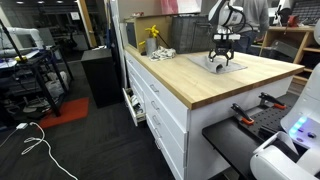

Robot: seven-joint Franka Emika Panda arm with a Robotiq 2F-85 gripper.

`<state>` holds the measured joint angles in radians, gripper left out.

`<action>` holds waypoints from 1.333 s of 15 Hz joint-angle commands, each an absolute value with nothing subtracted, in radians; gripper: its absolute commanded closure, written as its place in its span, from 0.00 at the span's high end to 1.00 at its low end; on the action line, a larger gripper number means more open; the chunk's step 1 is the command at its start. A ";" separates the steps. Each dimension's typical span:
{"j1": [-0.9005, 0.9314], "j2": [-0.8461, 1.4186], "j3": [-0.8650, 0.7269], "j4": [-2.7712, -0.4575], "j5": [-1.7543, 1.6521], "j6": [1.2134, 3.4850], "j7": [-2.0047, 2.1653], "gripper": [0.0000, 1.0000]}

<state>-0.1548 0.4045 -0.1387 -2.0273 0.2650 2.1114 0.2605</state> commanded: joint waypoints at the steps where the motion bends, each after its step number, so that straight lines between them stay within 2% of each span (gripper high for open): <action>1: -0.158 0.339 -0.134 -2.071 0.282 2.076 0.243 0.99; 2: -0.157 0.334 -0.135 -2.066 0.279 2.057 0.246 1.00; 3: -0.155 0.329 -0.136 -2.064 0.275 2.045 0.251 0.92; 4: -0.152 0.325 -0.135 -2.061 0.274 2.031 0.252 0.71; 11: -0.148 0.322 -0.120 -2.057 0.283 2.010 0.227 0.19; 12: -0.144 0.320 -0.120 -2.064 0.274 2.033 0.229 0.30; 13: -0.142 0.322 -0.118 -2.065 0.271 2.042 0.228 0.55; 14: -0.140 0.327 -0.118 -2.063 0.268 2.041 0.232 0.48; 15: -0.139 0.330 -0.117 -2.062 0.266 2.044 0.231 0.10; 17: -0.137 0.332 -0.117 -2.064 0.267 2.050 0.230 0.10; 19: -0.135 0.331 -0.114 -2.069 0.267 2.063 0.217 0.00; 20: -0.134 0.330 -0.114 -2.073 0.267 2.071 0.213 0.00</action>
